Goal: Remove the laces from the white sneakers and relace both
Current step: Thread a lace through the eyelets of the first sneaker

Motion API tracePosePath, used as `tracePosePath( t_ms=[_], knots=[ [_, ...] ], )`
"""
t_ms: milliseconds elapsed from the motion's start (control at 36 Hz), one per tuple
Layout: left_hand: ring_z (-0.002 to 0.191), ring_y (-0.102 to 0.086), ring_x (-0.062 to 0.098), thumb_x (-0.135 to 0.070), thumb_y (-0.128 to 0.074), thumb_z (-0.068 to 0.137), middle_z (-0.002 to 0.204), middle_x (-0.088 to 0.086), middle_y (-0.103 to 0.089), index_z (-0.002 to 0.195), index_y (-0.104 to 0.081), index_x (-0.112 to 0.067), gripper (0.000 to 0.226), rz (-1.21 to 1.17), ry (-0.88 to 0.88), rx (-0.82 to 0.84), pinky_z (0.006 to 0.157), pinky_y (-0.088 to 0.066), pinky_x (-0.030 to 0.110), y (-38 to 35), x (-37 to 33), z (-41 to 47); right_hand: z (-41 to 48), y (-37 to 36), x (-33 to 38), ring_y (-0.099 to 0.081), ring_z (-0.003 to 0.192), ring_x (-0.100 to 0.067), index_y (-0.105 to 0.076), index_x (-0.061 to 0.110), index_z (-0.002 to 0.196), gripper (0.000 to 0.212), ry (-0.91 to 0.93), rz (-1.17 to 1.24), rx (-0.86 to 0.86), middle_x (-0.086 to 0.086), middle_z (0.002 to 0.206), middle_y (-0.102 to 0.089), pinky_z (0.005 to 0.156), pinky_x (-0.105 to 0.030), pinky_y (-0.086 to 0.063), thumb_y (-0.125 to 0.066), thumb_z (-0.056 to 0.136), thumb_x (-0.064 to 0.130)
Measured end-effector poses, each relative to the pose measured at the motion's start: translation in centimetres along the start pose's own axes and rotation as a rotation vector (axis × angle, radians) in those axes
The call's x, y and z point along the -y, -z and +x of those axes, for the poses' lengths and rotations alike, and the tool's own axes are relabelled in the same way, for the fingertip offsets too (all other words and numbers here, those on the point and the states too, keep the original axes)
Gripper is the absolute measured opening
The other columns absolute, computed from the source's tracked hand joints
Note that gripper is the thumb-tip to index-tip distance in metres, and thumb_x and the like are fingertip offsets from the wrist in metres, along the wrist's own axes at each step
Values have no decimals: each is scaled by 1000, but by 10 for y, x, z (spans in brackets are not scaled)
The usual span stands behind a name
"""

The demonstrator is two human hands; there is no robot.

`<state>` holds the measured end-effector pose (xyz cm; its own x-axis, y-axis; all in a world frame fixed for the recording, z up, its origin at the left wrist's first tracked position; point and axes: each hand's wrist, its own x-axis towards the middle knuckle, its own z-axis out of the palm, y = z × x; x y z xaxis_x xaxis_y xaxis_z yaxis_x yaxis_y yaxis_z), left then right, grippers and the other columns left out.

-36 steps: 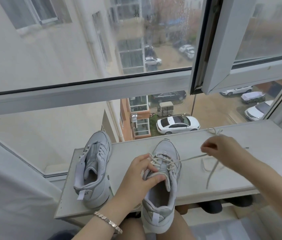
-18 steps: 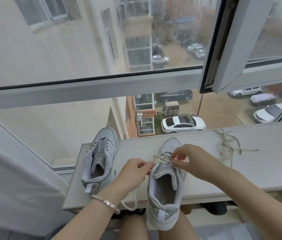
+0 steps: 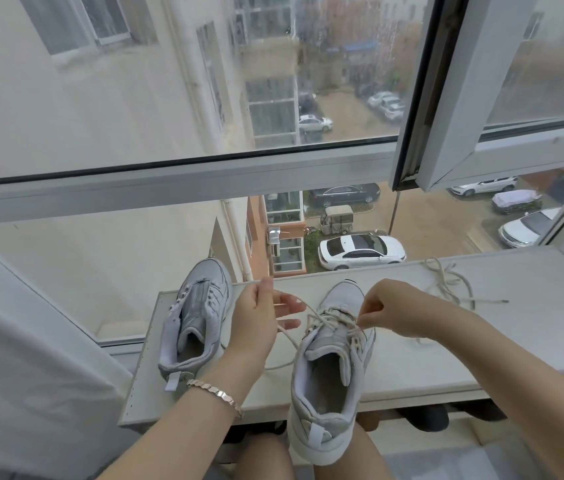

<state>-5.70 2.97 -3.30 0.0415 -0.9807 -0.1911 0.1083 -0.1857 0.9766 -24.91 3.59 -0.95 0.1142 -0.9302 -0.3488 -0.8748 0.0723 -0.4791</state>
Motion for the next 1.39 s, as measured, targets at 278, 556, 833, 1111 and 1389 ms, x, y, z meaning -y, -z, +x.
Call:
tracePosePath(
  t_ms=[278,556,833,1111,1389],
  knots=[
    [56,-69,15,-32,-33,101,54,-1,-61,84,-48,-9,32,-76,37,-143,40,-48,22,7,4,4,-26,22,-34,-42,45,-11,-48,25,47,39,-20,19,-789,5,40,-43,47,-24,-29,-72,76,34],
    [52,-58,3,-38,-49,93,69,-6,-71,83,-58,-15,26,130,-62,107,39,-32,12,2,-17,8,-15,-11,-15,-48,84,-3,-64,30,102,28,116,11,-473,16,83,-53,72,-16,-35,-62,81,48],
    [46,-37,3,-31,-59,89,49,-14,-46,78,-70,-24,17,579,-196,419,44,-31,12,9,-46,30,6,-4,30,-50,53,-11,-62,17,71,27,237,840,-286,9,53,-55,58,-12,-48,-51,93,27],
    [38,-31,5,-21,-36,100,49,-5,-40,69,-46,-15,34,38,277,266,38,-25,15,36,-50,36,15,-13,1,-54,96,-22,-51,8,127,40,-199,580,-571,-8,106,-58,87,-36,-42,-54,91,27],
    [43,-39,5,-23,-31,102,55,-6,-45,77,-47,-14,31,-454,312,473,42,-33,15,-25,-73,20,-13,-18,55,-35,39,-1,-65,10,75,21,320,575,-275,14,46,-45,45,-10,-28,-62,87,27]
  ],
)
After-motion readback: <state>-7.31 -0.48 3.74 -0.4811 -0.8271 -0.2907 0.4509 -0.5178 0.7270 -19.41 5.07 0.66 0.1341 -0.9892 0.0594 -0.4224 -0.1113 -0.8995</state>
